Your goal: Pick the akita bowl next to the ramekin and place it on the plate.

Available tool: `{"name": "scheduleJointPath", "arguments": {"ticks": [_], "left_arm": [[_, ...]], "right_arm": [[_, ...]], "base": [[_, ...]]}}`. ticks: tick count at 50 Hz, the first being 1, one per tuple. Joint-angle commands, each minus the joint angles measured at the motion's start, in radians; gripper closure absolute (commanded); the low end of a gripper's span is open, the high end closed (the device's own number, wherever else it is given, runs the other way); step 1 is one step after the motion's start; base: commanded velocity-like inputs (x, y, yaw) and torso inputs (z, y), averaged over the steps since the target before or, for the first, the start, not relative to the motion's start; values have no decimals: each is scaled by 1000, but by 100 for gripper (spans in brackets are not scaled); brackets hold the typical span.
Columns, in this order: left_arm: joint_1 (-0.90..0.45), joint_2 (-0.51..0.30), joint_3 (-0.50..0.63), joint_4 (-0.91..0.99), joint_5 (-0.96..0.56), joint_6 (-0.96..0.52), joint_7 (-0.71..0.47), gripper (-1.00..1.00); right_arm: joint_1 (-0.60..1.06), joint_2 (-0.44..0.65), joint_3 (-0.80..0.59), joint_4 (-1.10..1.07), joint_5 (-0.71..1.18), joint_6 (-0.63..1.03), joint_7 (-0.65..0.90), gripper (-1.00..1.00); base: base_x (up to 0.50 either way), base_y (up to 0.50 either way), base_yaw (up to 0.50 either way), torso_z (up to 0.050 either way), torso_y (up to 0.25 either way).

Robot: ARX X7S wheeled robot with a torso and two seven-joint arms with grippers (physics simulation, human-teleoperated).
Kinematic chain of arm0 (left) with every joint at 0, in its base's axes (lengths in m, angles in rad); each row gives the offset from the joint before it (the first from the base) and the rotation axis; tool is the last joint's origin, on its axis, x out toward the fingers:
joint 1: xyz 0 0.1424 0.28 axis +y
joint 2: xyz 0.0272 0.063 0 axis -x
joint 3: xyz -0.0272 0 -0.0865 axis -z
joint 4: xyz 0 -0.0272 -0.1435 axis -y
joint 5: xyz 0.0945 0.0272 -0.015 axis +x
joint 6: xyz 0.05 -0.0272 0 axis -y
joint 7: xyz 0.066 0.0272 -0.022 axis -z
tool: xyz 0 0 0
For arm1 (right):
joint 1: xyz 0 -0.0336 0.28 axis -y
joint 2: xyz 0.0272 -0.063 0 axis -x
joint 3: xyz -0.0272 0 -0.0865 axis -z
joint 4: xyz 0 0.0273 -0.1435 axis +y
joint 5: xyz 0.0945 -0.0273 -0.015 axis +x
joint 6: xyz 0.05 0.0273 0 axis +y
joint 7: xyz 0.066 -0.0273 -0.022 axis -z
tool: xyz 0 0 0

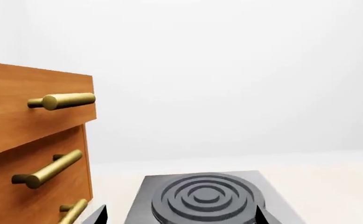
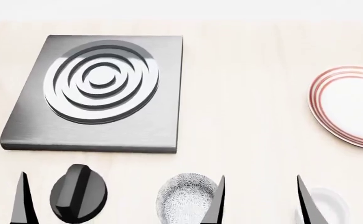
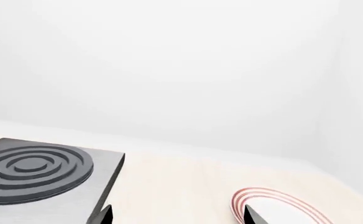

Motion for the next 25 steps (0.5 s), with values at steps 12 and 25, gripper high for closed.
{"name": "scheduleJointPath", "arguments": {"ticks": [12, 25], "left_arm": [[1, -11, 7, -2, -6, 4, -11, -100], [2, -16, 12, -3, -9, 7, -17, -100]], "right_arm": [[1, 7, -6, 5, 12, -7, 9, -100], [1, 14, -10, 2, 15, -7, 16, -100]], "base": [[0, 0, 0, 0, -122], [0, 0, 0, 0, -121]]}}
